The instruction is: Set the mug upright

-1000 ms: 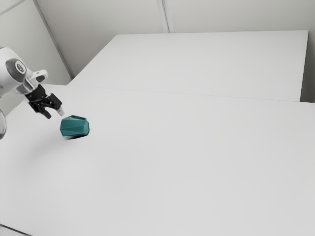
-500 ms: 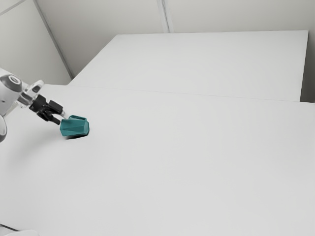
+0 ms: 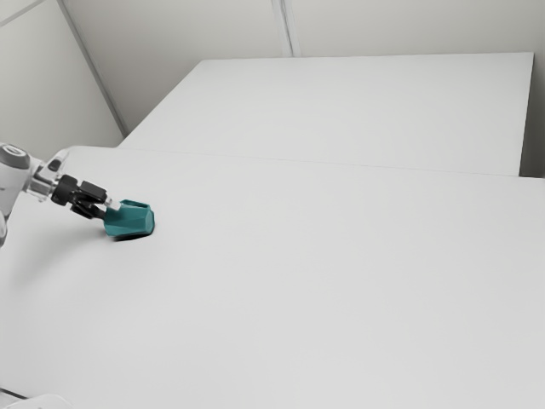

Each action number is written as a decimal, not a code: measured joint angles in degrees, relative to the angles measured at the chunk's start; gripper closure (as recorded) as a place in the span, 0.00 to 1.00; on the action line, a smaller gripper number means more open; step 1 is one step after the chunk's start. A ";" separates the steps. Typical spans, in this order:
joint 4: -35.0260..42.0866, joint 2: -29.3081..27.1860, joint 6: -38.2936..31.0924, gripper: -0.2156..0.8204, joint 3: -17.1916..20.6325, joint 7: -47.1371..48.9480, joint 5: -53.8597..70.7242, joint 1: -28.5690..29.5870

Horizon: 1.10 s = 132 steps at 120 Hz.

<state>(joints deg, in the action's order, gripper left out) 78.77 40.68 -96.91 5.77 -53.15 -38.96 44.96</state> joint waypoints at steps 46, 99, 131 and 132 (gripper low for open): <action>0.87 0.72 2.54 0.64 0.12 -2.06 -5.42 0.99; 2.02 0.76 3.31 0.92 0.18 -2.63 -9.56 1.09; 2.02 0.64 3.37 0.96 0.30 -2.80 -9.81 0.93; 2.02 0.63 3.37 0.96 0.31 -2.80 -9.81 0.93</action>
<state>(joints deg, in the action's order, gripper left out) 80.79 41.31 -93.54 6.08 -55.95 -48.77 45.89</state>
